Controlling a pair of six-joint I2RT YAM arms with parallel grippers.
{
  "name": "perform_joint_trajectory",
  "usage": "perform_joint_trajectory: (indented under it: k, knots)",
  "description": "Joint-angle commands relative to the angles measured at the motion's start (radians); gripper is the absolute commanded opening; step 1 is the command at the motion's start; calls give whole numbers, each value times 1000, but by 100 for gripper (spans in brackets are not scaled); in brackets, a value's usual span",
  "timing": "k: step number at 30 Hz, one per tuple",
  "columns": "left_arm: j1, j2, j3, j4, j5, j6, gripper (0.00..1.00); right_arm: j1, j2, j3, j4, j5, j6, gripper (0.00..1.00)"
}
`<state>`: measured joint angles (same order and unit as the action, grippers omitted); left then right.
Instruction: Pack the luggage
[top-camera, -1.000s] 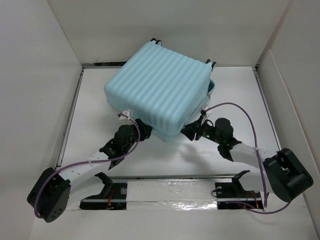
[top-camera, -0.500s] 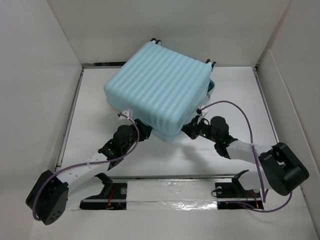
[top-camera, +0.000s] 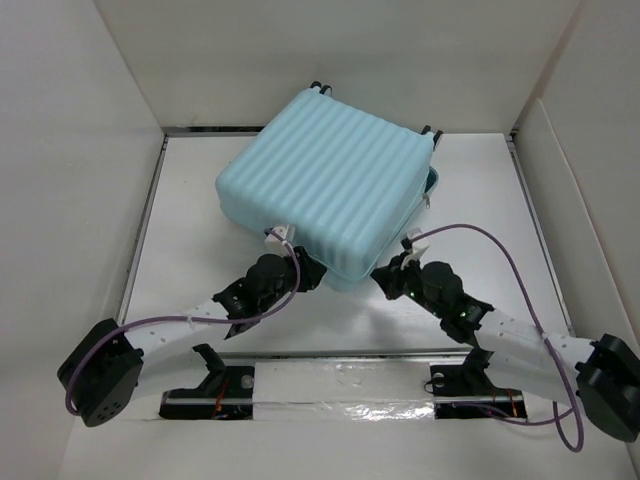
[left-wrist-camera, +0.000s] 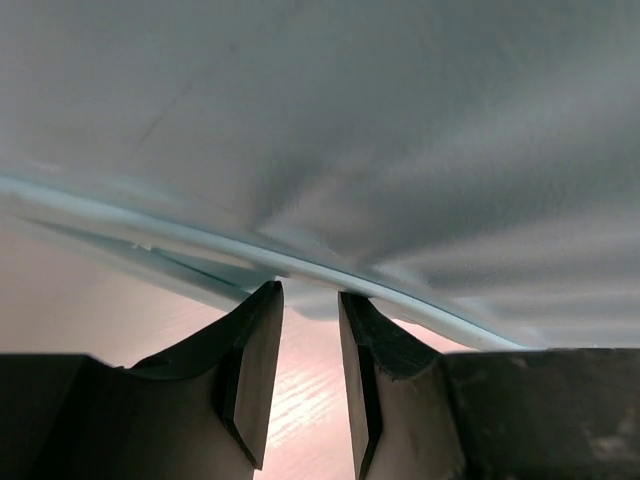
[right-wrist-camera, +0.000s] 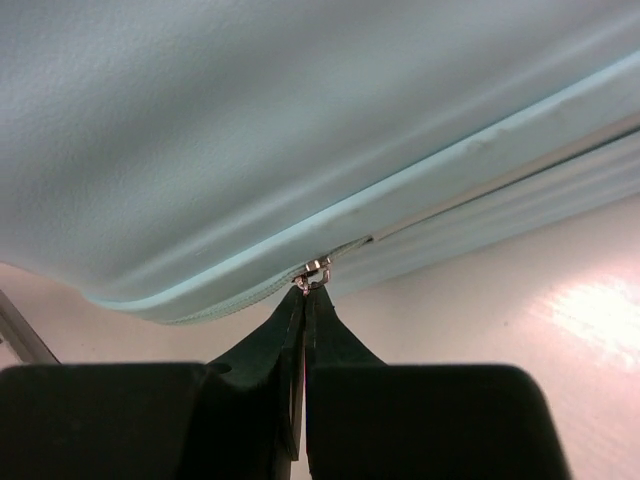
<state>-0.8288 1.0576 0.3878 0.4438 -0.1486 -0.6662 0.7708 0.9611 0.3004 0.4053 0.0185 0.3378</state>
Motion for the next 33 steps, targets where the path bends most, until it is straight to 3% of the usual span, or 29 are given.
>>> perform_joint_trajectory:
  k: [1, 7, 10, 17, 22, 26, 30, 31, 33]
  knots:
    - [5, 45, 112, 197, -54, 13, 27, 122, -68, -21, -137, 15, 102, 0]
    - [5, 156, 213, 253, -80, 27, 28, 382, 4, 37, -218, 118, 211, 0]
    - [5, 189, 238, 269, -89, 10, 28, 525, 83, 164, -272, 204, 250, 0]
    - [-13, 246, 261, 274, -61, -19, 28, 754, 277, 385, -177, 509, 317, 0]
    - [-13, 240, 258, 260, -88, -15, 29, 757, 361, 476, -66, 540, 227, 0]
    - [-13, 155, 240, 193, -182, 11, 34, 661, 375, 429, -66, 492, 262, 0]
    - [150, -26, 212, 66, -215, -10, 51, 544, 198, 278, -17, 411, 288, 0]
    - [274, -62, 210, 62, -192, -25, 52, 544, 179, 275, -45, 409, 285, 0]
    - [403, -140, 235, 50, -109, -53, 59, 544, 163, 301, -167, 455, 274, 0]
